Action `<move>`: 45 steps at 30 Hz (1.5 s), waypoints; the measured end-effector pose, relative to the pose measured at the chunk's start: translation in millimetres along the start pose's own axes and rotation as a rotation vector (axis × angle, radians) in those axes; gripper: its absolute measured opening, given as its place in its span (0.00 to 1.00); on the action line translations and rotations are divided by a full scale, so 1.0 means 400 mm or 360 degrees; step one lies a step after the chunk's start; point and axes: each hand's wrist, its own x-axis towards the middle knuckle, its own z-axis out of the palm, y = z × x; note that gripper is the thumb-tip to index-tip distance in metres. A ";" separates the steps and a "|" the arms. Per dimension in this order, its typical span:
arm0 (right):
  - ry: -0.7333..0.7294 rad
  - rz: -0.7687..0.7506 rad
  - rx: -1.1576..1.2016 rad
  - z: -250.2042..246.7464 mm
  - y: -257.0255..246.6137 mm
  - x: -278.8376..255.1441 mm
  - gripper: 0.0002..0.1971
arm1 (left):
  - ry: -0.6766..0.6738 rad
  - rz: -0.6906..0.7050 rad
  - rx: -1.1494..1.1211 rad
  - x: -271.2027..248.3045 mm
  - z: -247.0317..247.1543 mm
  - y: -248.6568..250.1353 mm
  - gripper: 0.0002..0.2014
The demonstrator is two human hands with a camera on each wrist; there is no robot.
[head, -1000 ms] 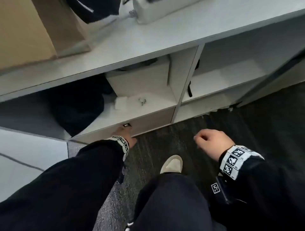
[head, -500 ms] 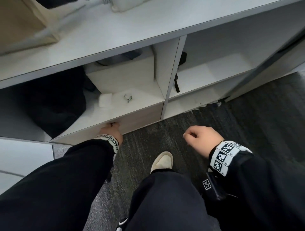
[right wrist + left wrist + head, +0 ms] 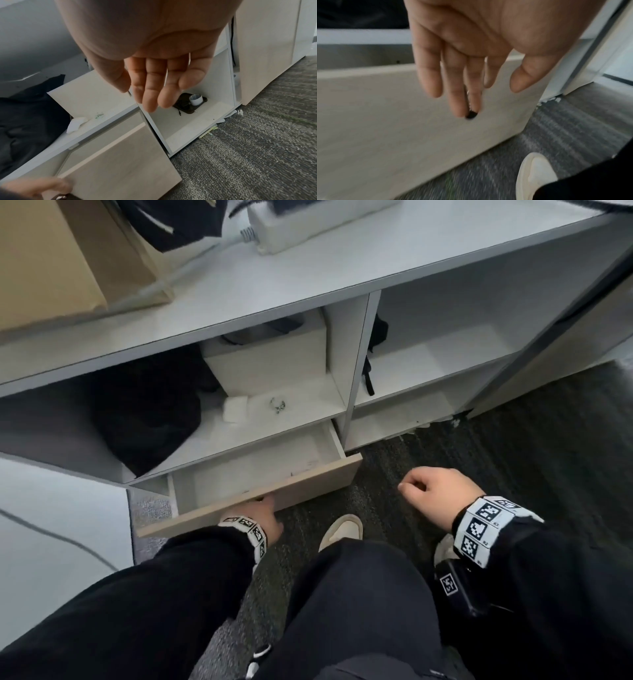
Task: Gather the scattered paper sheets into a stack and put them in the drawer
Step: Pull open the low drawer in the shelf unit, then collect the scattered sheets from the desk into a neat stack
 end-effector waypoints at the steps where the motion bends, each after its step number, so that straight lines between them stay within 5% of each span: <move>1: 0.0015 -0.0004 -0.0006 -0.004 0.001 -0.009 0.11 | 0.0081 0.0049 -0.0004 -0.016 -0.018 0.012 0.25; 5: 0.0061 -0.0008 -0.0037 -0.025 0.009 -0.057 0.10 | 0.0406 0.0277 -0.0154 -0.040 -0.073 0.043 0.22; 10: 0.0107 0.0019 -0.0067 -0.063 0.032 -0.121 0.10 | 0.0000 0.0099 -0.0170 -0.048 -0.052 0.050 0.29; 19: 0.0202 0.0109 -0.0050 -0.116 0.096 -0.202 0.07 | -0.0277 0.0092 0.0118 -0.103 -0.058 0.151 0.23; 23: 0.0222 0.0119 -0.0023 -0.148 0.109 -0.255 0.08 | -0.0226 0.0228 0.0165 -0.161 -0.086 0.208 0.20; 33: 0.0609 0.0236 0.0240 -0.265 0.180 -0.492 0.10 | 0.0561 0.1043 -0.0184 -0.418 -0.424 0.510 0.14; 45: 0.1203 0.0586 0.0208 -0.369 0.429 -1.050 0.13 | 0.0712 0.2118 -0.0324 -0.889 -0.486 0.955 0.08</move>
